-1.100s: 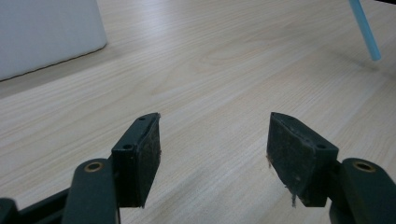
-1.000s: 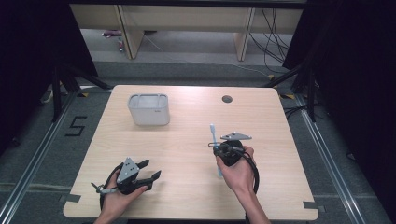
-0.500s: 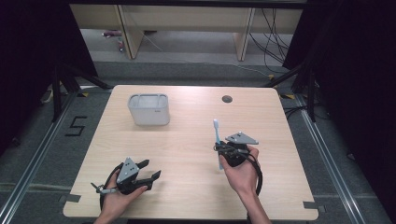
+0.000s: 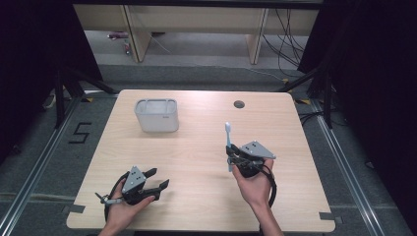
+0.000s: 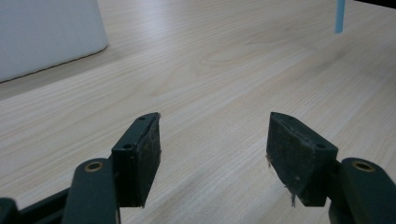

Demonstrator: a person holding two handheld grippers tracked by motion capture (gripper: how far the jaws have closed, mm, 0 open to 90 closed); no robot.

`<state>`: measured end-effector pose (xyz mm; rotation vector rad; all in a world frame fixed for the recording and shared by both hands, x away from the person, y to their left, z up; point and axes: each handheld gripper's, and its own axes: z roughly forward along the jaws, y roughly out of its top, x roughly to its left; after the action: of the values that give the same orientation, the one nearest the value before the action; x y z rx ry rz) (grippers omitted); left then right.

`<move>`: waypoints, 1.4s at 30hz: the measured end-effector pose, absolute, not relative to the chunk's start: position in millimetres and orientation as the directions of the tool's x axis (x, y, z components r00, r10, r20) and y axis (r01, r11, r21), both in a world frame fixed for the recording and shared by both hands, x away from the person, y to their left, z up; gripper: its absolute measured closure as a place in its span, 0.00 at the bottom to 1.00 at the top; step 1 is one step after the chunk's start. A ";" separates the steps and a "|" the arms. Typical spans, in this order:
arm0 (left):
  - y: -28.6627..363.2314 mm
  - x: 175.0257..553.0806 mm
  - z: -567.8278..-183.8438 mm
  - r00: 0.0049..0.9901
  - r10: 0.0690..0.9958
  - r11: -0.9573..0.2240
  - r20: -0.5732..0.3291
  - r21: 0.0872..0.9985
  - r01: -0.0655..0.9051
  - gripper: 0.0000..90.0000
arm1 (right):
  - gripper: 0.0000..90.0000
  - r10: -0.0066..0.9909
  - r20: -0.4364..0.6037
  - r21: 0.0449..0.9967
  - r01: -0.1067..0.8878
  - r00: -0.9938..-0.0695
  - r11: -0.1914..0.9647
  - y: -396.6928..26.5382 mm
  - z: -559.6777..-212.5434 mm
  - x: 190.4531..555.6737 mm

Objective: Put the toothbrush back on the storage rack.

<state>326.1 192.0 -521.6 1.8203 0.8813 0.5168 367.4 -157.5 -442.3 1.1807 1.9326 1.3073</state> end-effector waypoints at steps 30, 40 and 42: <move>126.1 349.2 -475.6 0.779 0.627 -0.128 -0.001 0.986 0.104 0.38 | 0.88 0.850 0.019 0.971 0.212 -0.526 0.110 -131.0 -433.6 356.5; 101.4 371.4 -469.0 0.807 0.588 -0.112 -0.049 0.983 0.142 0.42 | 0.88 0.831 0.059 0.973 0.219 -0.554 0.077 -118.8 -434.4 357.5; 98.5 375.5 -469.3 0.810 0.583 -0.106 -0.067 0.982 0.157 0.44 | 0.88 0.832 0.053 0.973 0.215 -0.552 0.080 -116.5 -433.9 357.6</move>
<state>375.5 98.5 -469.3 1.6648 0.5886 0.3960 357.6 -116.5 -433.9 1.0320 1.8296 1.5018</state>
